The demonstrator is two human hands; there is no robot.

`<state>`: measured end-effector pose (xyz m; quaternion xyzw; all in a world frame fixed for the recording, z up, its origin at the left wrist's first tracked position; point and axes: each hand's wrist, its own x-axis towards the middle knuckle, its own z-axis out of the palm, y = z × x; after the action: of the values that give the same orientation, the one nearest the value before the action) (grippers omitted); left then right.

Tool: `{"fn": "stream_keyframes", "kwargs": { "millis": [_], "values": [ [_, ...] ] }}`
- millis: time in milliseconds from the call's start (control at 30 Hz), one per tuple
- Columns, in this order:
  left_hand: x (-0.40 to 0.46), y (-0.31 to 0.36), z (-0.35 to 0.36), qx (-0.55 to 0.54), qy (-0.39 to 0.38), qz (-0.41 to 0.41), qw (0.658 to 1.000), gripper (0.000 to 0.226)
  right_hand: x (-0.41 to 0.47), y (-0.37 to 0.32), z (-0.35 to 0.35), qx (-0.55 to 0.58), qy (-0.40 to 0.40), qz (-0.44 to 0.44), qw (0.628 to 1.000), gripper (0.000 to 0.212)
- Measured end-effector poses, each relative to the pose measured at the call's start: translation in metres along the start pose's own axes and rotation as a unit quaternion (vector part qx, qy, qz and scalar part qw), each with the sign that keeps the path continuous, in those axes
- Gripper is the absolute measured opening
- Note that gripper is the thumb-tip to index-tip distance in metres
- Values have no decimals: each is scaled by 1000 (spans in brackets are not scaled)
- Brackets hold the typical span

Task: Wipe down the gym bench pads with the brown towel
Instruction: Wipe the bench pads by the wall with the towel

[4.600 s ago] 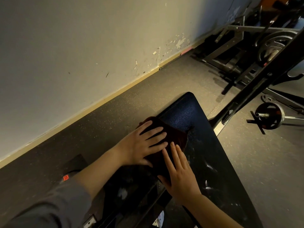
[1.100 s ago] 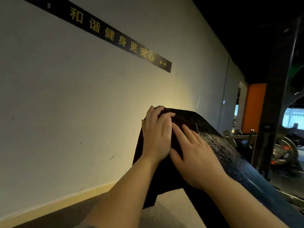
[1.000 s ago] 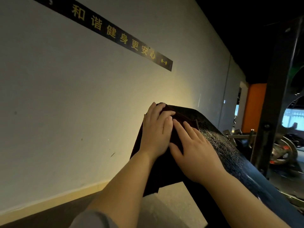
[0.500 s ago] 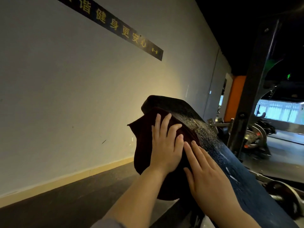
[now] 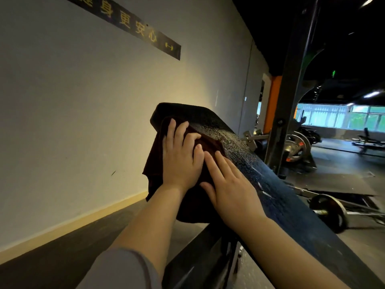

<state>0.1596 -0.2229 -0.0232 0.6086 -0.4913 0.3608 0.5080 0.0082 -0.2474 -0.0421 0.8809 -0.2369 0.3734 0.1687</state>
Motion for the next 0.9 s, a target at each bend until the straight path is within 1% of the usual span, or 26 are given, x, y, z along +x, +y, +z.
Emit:
{"fn": "stream_keyframes", "kwargs": {
  "millis": [100, 133, 167, 233, 300, 367, 467, 533, 600, 667, 733, 800, 900],
  "values": [
    [-3, 12, -11, 40, -57, -18, 997, 56, -14, -5, -6, 36, -59, 26, 997, 67],
    [-9, 17, -13, 50, -73, -10, 996, 57, -23, -4, -9, 26, -55, 30, 998, 67],
    [-19, 23, -13, 54, -86, 1, 995, 56, -35, 0, -10, 14, -36, 37, 999, 66],
    [-42, 41, -10, 45, -102, 16, 994, 51, -62, 10, -15, 6, -14, 56, 998, 57],
    [-66, 60, -5, 34, -106, 31, 993, 46, -94, 21, -20, -10, -15, 68, 998, 55],
    [-84, 77, -2, 37, -126, 60, 990, 44, -124, 32, -26, -35, -17, 72, 997, 56],
    [-95, 82, -9, 49, -182, 128, 974, 47, -159, 42, -31, -66, -9, 69, 995, 57],
    [-88, 73, -17, 58, -227, 178, 956, 52, -163, 40, -31, -69, 4, 72, 995, 65],
    [-74, 61, -23, 78, -248, 203, 944, 57, -147, 35, -28, -75, 5, 84, 994, 75],
    [-56, 53, -24, 103, -244, 189, 946, 63, -121, 27, -23, -79, 8, 90, 993, 74],
    [-41, 49, -22, 125, -220, 165, 953, 64, -99, 21, -16, -77, -7, 91, 993, 71],
    [-29, 45, -15, 130, -186, 172, 959, 55, -86, 19, -10, -84, -7, 87, 993, 66],
    [-23, 38, -8, 103, -103, 207, 967, 40, -81, 20, -6, -86, 14, 90, 992, 70]
  ]
}}
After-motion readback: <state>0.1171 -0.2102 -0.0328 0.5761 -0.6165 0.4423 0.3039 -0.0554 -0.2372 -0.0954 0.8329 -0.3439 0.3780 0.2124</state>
